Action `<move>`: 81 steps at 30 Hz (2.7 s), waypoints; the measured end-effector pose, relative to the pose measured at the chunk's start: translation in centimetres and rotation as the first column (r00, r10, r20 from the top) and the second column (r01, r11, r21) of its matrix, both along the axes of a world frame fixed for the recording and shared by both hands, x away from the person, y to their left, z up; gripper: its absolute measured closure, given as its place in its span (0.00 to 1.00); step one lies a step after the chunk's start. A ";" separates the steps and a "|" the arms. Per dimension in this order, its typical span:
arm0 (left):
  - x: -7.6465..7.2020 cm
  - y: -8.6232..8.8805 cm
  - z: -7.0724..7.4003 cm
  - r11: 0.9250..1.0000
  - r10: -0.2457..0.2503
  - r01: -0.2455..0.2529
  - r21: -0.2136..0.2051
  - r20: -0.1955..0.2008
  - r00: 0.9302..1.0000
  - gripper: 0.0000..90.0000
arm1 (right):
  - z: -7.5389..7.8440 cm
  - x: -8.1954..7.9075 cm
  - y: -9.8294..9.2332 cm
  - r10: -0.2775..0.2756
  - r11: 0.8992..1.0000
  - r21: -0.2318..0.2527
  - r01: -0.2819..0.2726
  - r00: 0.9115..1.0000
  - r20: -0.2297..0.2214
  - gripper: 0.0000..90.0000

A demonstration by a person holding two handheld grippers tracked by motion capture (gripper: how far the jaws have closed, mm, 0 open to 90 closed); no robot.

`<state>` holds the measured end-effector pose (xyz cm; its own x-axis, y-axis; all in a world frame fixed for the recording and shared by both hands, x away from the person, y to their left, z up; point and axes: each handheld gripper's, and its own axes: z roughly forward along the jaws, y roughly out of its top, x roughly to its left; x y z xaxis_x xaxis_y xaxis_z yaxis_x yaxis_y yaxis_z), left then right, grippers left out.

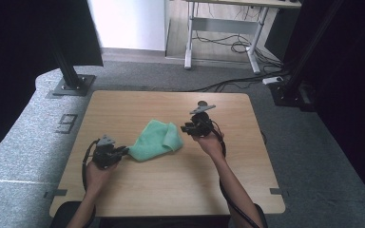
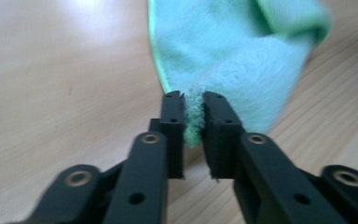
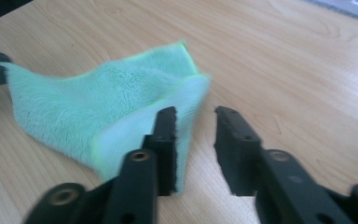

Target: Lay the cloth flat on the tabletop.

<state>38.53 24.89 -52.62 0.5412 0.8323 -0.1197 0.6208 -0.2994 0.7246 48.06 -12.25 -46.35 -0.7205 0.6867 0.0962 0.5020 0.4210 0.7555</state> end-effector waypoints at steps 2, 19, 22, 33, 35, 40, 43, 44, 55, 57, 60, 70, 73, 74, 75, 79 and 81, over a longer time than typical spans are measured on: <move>0.2 0.1 -0.2 1.000 0.018 -0.018 0.026 -0.008 1.000 0.65 | -0.4 -0.2 -0.2 0.005 1.000 0.000 -0.005 1.000 -0.012 0.74; 0.6 -2.1 -0.9 0.996 -0.080 0.081 0.037 -0.016 0.997 0.37 | -3.7 -2.7 4.1 0.151 0.987 -0.048 -0.153 0.988 -0.036 0.59; 0.4 -2.7 -1.4 0.988 -0.105 0.105 0.113 -0.012 0.994 0.47 | -4.8 -2.5 4.7 0.142 0.987 -0.072 -0.145 0.989 -0.050 0.64; 0.1 -2.8 -0.7 0.987 -0.124 0.123 0.100 0.003 0.992 0.87 | -3.7 -2.3 3.1 0.078 0.994 -0.072 -0.079 0.997 -0.025 0.95; -0.1 -2.4 -0.2 0.991 -0.115 0.113 0.070 0.028 0.993 0.87 | -1.5 -2.1 1.7 0.054 0.997 -0.063 -0.052 0.998 0.020 0.95; -0.4 -0.9 1.1 0.998 -0.065 0.064 0.011 0.088 0.994 0.87 | 0.9 -1.5 -0.1 0.007 0.999 -0.043 -0.005 0.999 0.048 0.95; -0.3 -0.3 1.2 0.999 -0.037 0.037 0.001 0.089 0.995 0.88 | 1.5 -0.9 -1.0 -0.032 0.998 -0.054 0.035 0.998 0.052 0.95; -0.2 -0.2 1.0 1.000 -0.029 0.029 0.003 0.071 0.997 0.88 | 1.0 -0.4 -1.5 -0.051 0.996 -0.070 0.054 0.998 0.045 0.94; 0.4 -1.4 0.4 0.997 -0.063 0.062 0.050 0.018 0.998 0.39 | -3.0 0.3 -3.9 -0.135 0.988 -0.078 0.132 0.990 -0.035 0.62; 0.4 -1.5 0.5 0.997 -0.057 0.056 0.047 0.033 0.998 0.30 | -2.7 -0.5 -4.3 -0.120 0.991 -0.059 0.118 0.992 -0.033 0.55; 0.7 -1.4 0.3 0.997 -0.035 0.034 0.065 0.024 0.999 0.24 | -2.7 -1.3 -4.3 -0.116 0.992 -0.051 0.115 0.993 -0.025 0.50; 1.2 -2.2 -1.3 0.986 -0.026 0.032 0.166 -0.040 0.999 0.19 | -6.3 -5.2 -1.4 -0.071 0.996 -0.064 0.068 0.996 -0.049 0.25; 1.0 -2.4 -1.3 0.984 -0.031 0.037 0.174 -0.035 0.999 0.20 | -6.8 -5.6 -0.9 -0.069 0.995 -0.075 0.066 0.997 -0.046 0.25; 0.9 -2.6 -1.2 0.985 -0.035 0.039 0.167 -0.028 0.999 0.19 | -7.2 -5.9 -0.5 -0.068 0.993 -0.095 0.063 0.997 -0.042 0.25; 0.9 -2.6 -1.2 0.985 -0.035 0.039 0.167 -0.028 0.999 0.19 | -7.2 -5.9 -0.5 -0.068 0.993 -0.095 0.063 0.997 -0.042 0.25; 1.0 -2.2 -0.5 0.997 -0.014 0.015 0.075 -0.006 1.000 0.18 | -7.9 -6.3 -0.9 -0.083 0.984 -0.162 0.077 0.996 -0.026 0.25; 1.0 -2.1 -0.5 0.998 -0.011 0.011 0.069 -0.002 1.000 0.18 | -7.9 -6.3 -1.0 -0.089 0.983 -0.162 0.083 0.996 -0.027 0.25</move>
<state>39.51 22.80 -53.11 0.5502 0.8326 -0.0636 0.6187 -0.3553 0.7007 41.75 -13.28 -54.24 -0.6562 0.7546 0.0034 0.5661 0.4892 0.6635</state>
